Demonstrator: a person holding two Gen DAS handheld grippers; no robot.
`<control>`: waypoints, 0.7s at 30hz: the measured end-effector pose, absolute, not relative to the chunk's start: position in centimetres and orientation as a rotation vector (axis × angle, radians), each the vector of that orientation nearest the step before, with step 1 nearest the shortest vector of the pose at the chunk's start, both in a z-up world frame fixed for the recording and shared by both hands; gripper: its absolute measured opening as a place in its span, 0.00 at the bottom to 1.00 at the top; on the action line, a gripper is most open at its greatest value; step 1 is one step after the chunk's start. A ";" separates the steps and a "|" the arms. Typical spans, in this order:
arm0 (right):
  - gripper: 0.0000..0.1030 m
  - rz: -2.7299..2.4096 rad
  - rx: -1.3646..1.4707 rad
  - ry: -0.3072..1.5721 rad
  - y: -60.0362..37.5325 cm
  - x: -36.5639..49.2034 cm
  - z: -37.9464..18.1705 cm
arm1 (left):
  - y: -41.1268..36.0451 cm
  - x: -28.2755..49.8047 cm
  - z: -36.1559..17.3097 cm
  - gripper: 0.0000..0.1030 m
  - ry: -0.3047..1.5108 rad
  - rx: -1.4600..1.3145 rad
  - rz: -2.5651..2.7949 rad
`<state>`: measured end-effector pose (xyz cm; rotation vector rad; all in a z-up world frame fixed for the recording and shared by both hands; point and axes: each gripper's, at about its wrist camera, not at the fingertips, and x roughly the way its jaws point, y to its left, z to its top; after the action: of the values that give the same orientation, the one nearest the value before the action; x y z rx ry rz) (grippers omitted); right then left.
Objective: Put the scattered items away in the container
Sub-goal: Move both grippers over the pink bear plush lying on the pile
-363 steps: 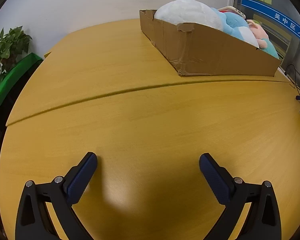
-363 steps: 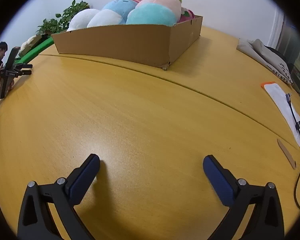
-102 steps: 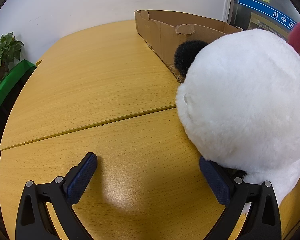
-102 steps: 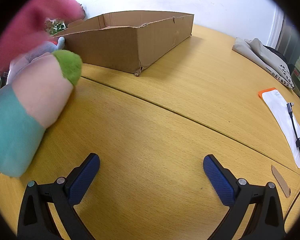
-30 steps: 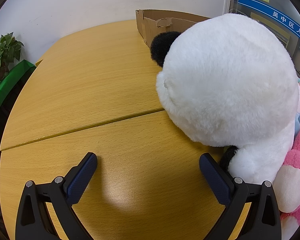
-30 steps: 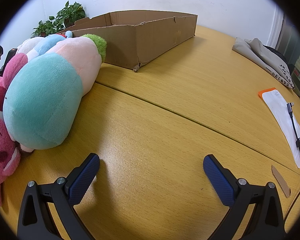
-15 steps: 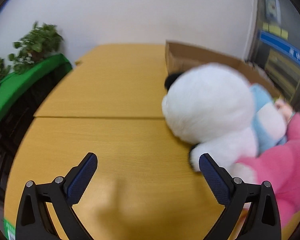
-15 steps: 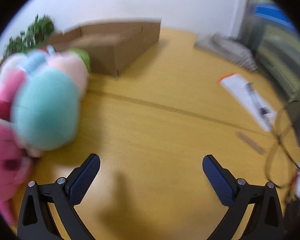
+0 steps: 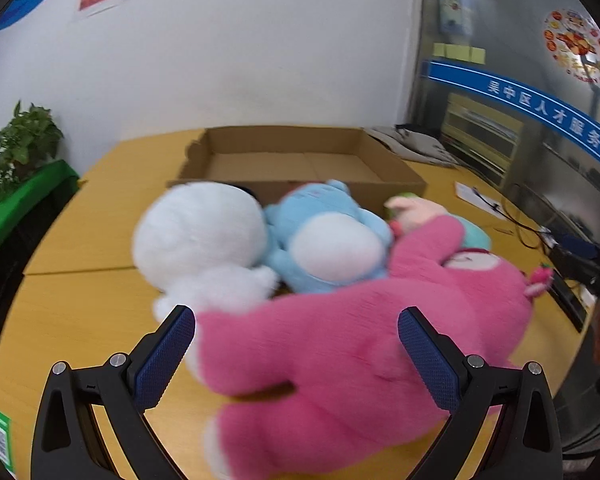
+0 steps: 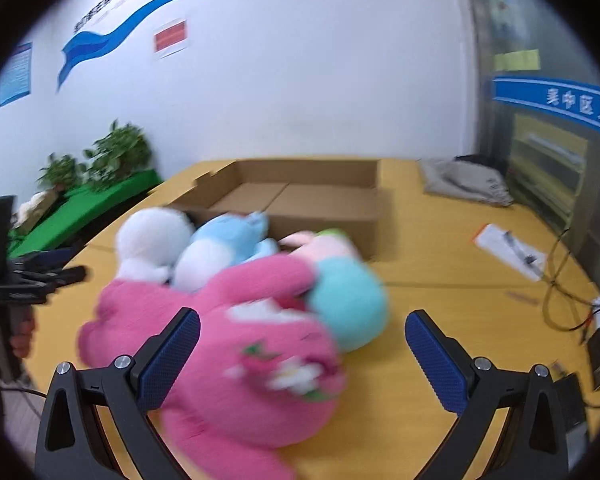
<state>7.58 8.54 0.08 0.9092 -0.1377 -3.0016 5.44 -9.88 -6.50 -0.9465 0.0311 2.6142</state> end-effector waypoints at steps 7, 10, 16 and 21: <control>0.99 -2.927 1.126 -0.206 8.0 7.0 -2.6 | -5.6 7.2 -8.4 1.00 -0.017 -1.021 2.536; 0.99 -2.943 1.165 -0.247 8.8 6.6 -3.4 | -4.6 7.6 -8.4 1.00 0.002 -1.031 2.511; 0.99 -2.952 1.209 -0.270 9.0 6.1 -4.4 | -5.4 6.7 -8.9 1.00 -0.080 -1.065 2.502; 0.99 -2.948 1.244 -0.242 8.6 5.8 -4.7 | -6.3 5.9 -9.1 1.00 -0.170 -1.052 2.477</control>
<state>5.84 8.64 -4.73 1.2441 -0.2418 -2.9476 5.86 -6.26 -9.10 -1.0516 -0.1702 2.4774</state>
